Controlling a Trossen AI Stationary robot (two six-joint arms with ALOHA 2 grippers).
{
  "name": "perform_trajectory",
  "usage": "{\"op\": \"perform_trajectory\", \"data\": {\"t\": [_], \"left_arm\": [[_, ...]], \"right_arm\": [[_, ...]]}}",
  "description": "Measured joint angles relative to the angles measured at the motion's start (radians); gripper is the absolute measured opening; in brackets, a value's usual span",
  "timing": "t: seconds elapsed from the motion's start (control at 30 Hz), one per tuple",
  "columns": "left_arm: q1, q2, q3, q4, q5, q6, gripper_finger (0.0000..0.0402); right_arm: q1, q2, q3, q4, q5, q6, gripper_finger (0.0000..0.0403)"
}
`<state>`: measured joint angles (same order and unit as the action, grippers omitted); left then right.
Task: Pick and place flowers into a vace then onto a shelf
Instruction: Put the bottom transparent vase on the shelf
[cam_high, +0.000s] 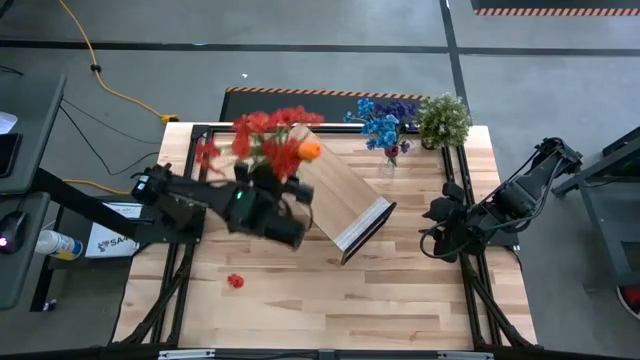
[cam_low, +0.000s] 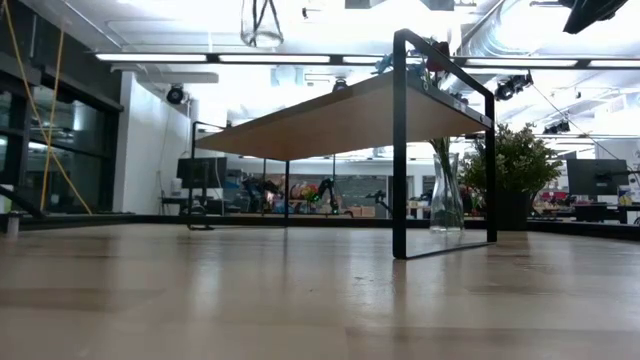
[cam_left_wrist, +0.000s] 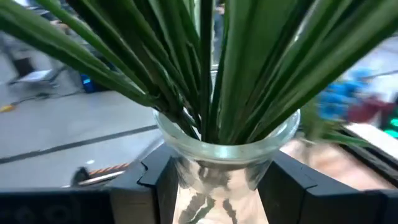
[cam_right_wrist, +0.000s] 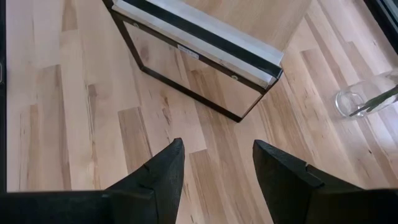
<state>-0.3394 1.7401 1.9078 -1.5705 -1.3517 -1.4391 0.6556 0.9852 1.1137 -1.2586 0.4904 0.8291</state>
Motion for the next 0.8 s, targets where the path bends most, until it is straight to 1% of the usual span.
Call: {"op": "perform_trajectory", "data": {"t": [0.17,0.3,0.4,0.6,0.7,0.8], "left_arm": [[0.124,0.002,0.014,0.000,0.014,0.021,0.0207],[0.208,0.002,0.014,0.001,0.066,0.021,0.0207],[0.258,0.008,0.014,-0.001,0.074,0.022,0.0207],[0.327,0.010,0.004,0.006,0.081,0.032,0.0207],[0.338,0.010,-0.042,0.020,0.059,0.021,0.0207],[0.344,0.010,-0.097,0.073,0.051,0.011,0.0207]], "right_arm": [[0.000,0.000,0.000,0.000,0.001,0.000,0.0181],[0.000,0.000,0.000,0.000,0.019,0.000,0.0181],[0.000,0.000,0.000,0.000,0.033,0.000,0.0181],[0.000,0.000,0.000,0.000,0.076,-0.003,0.0181],[0.000,0.000,0.000,0.000,0.085,-0.008,0.0181],[0.000,0.000,0.000,0.000,0.084,-0.008,0.0181]]}}
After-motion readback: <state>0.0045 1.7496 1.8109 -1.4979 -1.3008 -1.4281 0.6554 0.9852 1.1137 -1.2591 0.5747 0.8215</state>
